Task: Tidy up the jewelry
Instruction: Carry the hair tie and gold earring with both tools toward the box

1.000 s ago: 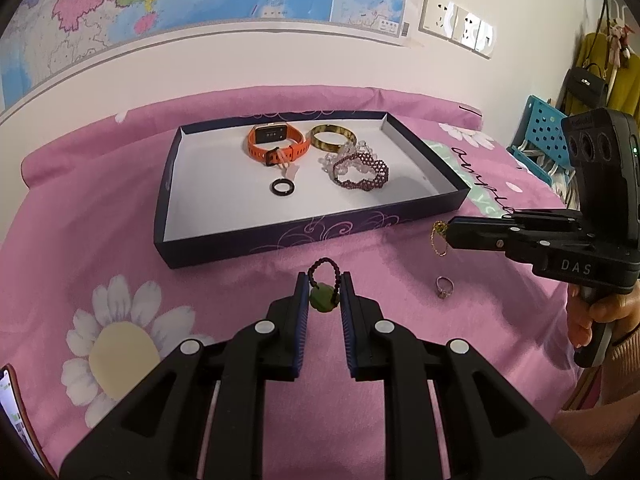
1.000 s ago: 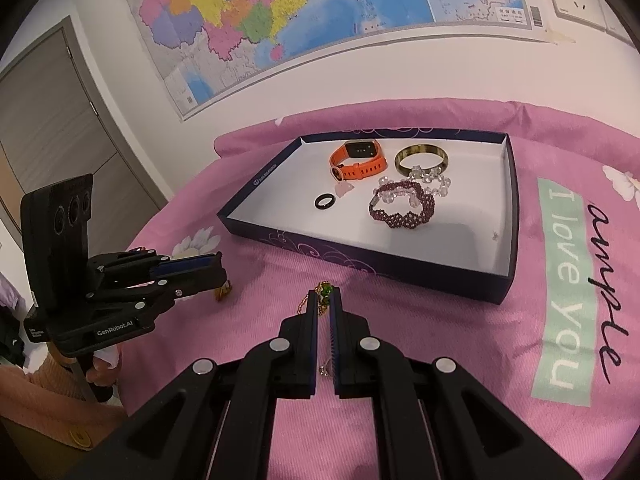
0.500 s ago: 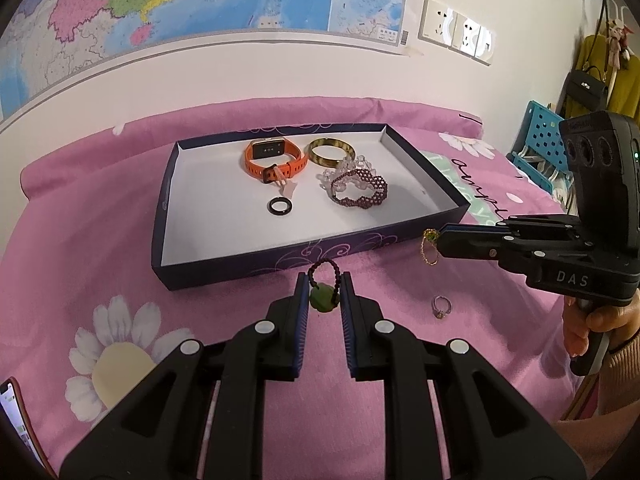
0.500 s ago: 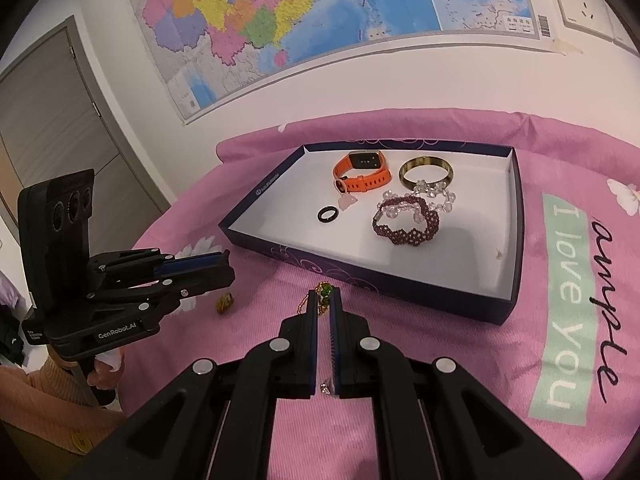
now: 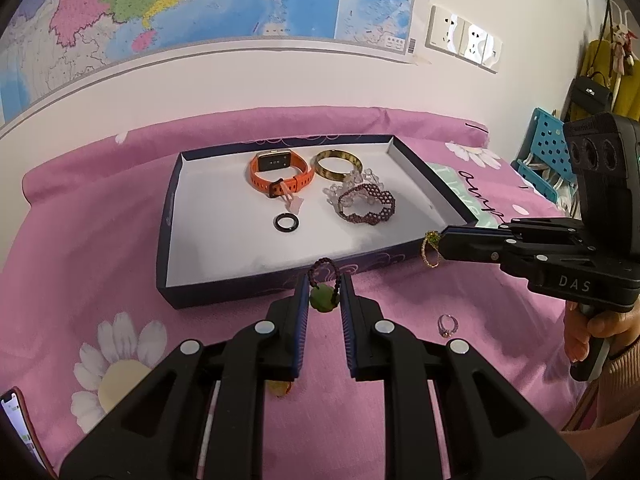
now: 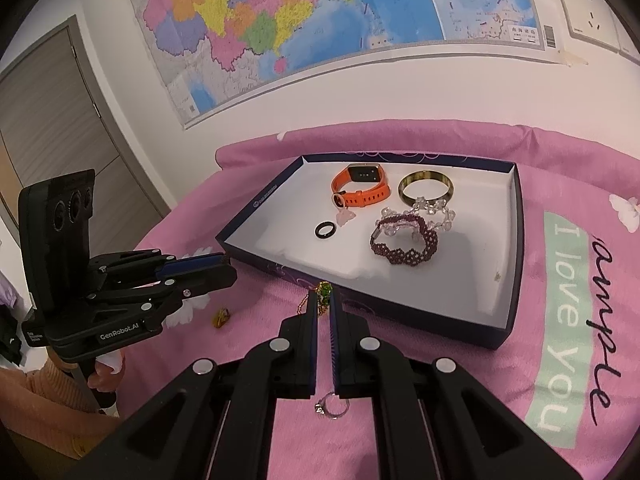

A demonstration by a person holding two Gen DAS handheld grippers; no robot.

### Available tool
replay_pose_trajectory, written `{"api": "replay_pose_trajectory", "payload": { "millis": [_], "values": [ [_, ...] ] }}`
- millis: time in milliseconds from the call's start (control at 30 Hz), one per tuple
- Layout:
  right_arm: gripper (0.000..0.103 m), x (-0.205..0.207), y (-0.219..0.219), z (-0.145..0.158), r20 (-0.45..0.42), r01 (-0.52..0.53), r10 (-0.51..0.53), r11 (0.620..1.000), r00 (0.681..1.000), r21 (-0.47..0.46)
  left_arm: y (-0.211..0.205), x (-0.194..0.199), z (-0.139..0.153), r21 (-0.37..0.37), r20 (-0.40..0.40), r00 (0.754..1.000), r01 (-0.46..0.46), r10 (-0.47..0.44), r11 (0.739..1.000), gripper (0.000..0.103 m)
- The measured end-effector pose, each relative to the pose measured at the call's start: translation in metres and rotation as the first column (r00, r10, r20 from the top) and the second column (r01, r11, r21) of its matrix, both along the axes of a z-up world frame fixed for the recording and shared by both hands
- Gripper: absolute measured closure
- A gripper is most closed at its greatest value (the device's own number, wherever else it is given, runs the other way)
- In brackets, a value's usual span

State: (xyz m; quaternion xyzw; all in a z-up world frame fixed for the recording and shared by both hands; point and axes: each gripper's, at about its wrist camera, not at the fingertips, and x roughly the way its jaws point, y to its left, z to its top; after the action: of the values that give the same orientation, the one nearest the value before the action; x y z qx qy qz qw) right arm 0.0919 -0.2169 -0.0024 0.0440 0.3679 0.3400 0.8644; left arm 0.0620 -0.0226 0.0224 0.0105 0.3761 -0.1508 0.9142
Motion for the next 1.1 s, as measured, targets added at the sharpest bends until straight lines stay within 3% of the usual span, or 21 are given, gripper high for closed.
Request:
{"api": "replay_pose_trajectory", "payload": {
  "millis": [1100],
  "values": [
    [0.099,0.034,0.003,0.01,0.015,0.016,-0.016,1.0,1.0,0.011,-0.004,0.038,0.004,0.0,0.01,0.999,-0.03,0.03,1.0,0.087]
  ]
}}
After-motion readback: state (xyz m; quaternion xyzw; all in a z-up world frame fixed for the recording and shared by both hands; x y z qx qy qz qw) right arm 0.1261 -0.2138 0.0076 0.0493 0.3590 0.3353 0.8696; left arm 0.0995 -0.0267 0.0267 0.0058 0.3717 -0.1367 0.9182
